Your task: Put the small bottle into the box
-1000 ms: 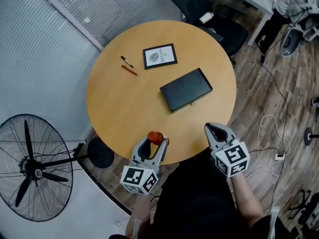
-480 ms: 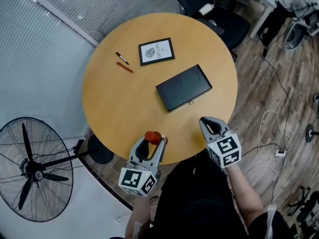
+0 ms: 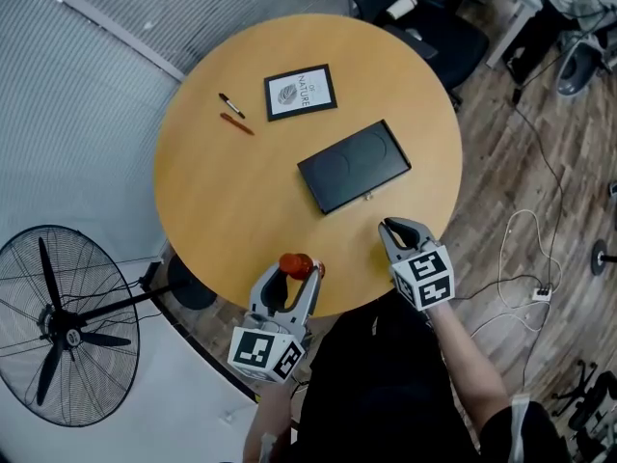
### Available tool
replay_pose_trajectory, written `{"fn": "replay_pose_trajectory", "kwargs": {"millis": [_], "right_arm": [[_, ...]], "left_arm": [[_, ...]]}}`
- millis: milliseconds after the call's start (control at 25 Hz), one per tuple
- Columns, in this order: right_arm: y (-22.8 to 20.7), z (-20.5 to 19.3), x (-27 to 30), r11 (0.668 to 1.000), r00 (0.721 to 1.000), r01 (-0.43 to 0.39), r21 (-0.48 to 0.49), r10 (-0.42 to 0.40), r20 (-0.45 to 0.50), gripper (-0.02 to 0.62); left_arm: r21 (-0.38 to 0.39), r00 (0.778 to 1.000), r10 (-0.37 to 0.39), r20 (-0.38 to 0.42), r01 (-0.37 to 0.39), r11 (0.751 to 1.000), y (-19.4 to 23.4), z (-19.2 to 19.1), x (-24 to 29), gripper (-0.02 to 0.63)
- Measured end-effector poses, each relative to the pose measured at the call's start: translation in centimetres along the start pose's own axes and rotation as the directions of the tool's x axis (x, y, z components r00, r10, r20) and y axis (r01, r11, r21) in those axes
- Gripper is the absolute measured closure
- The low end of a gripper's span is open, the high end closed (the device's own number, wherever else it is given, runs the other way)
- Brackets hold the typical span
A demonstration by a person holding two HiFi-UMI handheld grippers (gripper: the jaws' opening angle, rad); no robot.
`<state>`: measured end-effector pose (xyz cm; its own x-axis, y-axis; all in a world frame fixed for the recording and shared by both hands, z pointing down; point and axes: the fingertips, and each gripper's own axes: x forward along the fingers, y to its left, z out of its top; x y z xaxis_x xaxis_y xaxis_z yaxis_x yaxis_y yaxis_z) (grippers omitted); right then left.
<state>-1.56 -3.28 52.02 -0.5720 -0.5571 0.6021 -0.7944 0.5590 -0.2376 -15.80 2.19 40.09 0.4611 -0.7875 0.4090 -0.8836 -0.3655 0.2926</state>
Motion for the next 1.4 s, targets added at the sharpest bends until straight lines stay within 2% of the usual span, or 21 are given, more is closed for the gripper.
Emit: {"fn": "replay_pose_trajectory", "kwargs": {"millis": [920, 1400], "right_arm": [[-3.1, -3.9, 7.6, 0.998, 0.992, 0.069, 0.013, -0.067, -0.111, 0.468], [-4.2, -5.0, 10.6, 0.994, 0.982, 0.106, 0.007, -0.103, -0.16, 0.465]], "left_arm": [[-0.018, 0.998, 0.014, -0.057, -0.015, 1.0, 0.2, -1.3, 1.2, 0.41], [-0.03, 0.996, 0.042, -0.073, -0.044, 0.999, 1.2, -1.9, 0.8, 0.41]]}}
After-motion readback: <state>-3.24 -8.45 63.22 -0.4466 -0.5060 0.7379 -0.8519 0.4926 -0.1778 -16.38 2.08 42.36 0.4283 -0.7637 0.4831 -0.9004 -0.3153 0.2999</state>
